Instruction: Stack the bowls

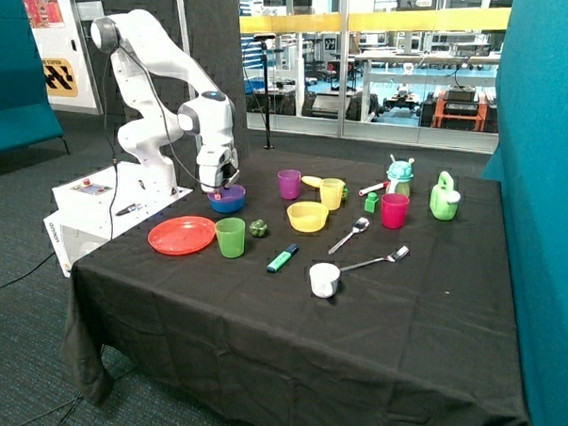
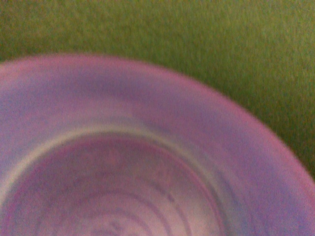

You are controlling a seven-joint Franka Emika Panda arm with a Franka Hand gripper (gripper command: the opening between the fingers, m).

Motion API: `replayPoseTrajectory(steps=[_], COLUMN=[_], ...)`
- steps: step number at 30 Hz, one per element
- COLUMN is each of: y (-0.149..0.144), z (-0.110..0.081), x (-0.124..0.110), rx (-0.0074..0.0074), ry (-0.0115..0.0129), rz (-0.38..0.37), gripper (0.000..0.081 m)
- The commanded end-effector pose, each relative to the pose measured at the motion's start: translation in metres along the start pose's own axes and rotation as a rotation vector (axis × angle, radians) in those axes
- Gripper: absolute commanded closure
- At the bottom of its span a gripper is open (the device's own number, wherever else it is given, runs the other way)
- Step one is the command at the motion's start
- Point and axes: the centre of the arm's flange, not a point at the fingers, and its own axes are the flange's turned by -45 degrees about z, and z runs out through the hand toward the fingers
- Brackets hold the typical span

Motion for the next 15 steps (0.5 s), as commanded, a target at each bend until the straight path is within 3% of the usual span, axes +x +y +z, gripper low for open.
replayPoseTrajectory(steps=[1,15], y=[-0.002,-0.013], z=[-0.012,-0.023], x=[0.027,0.064], rx=[0.0128,0.0125], ry=[-0.0106,-0.0109], rz=[-0.012,0.037], gripper=[0.0342,0.038])
